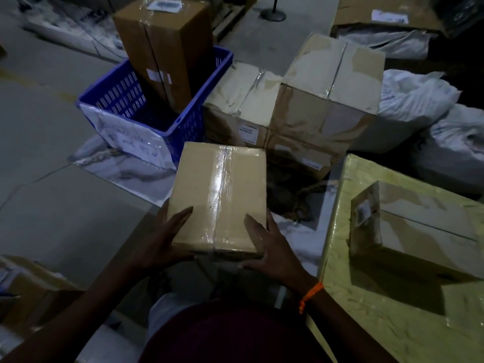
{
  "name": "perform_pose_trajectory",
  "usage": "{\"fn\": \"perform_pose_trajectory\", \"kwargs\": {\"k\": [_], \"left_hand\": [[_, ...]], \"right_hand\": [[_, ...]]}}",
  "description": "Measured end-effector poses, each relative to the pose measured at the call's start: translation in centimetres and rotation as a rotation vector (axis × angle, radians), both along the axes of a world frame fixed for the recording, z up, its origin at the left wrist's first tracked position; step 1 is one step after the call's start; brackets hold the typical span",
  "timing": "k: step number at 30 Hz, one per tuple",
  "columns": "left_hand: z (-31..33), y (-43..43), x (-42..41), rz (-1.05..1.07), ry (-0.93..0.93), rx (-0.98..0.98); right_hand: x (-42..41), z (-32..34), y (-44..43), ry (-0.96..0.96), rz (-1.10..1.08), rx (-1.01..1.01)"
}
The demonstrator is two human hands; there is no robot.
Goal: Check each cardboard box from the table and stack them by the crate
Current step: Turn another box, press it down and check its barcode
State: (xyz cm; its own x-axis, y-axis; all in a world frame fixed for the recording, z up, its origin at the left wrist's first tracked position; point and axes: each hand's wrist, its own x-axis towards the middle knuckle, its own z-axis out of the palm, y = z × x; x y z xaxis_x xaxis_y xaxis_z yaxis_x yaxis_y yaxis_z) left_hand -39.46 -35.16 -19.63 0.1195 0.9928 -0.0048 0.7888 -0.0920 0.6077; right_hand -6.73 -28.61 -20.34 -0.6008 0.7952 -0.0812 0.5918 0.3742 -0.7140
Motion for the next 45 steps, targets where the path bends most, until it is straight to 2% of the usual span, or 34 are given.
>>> {"fn": "perform_pose_trajectory", "kwargs": {"k": [5, 9, 13, 21, 31, 38, 42, 45], "left_hand": [[5.2, -0.2, 1.0, 0.071, -0.113, 0.233], [9.2, -0.1, 0.2, 0.067, -0.092, 0.325], [12.9, 4.2, -2.5, 0.039, -0.028, 0.339], [16.3, 11.2, -6.4, -0.071, -0.128, 0.402], [17.2, 25.5, -12.0, -0.184, -0.16, 0.493], [16.2, 33.9, -11.2, -0.29, -0.255, 0.419], [15.3, 37.6, -10.9, -0.365, -0.247, 0.408], [14.1, 39.4, -11.0, -0.349, -0.294, 0.393]], "right_hand": [[0.1, 2.6, -0.5, 0.146, -0.102, 0.172], [-1.0, 5.6, -0.6, 0.211, -0.156, 0.284], [-3.6, 8.9, 2.4, 0.285, -0.214, 0.324], [-6.8, 13.9, 7.0, 0.287, -0.296, 0.428], [-13.1, 16.0, 19.2, 0.24, -0.389, 0.443], [-13.2, 16.4, 25.4, 0.04, -0.482, 0.417], [-13.3, 17.2, 27.4, -0.33, -0.581, 0.405], [-13.8, 17.7, 28.4, -0.397, -0.605, 0.36]]}}
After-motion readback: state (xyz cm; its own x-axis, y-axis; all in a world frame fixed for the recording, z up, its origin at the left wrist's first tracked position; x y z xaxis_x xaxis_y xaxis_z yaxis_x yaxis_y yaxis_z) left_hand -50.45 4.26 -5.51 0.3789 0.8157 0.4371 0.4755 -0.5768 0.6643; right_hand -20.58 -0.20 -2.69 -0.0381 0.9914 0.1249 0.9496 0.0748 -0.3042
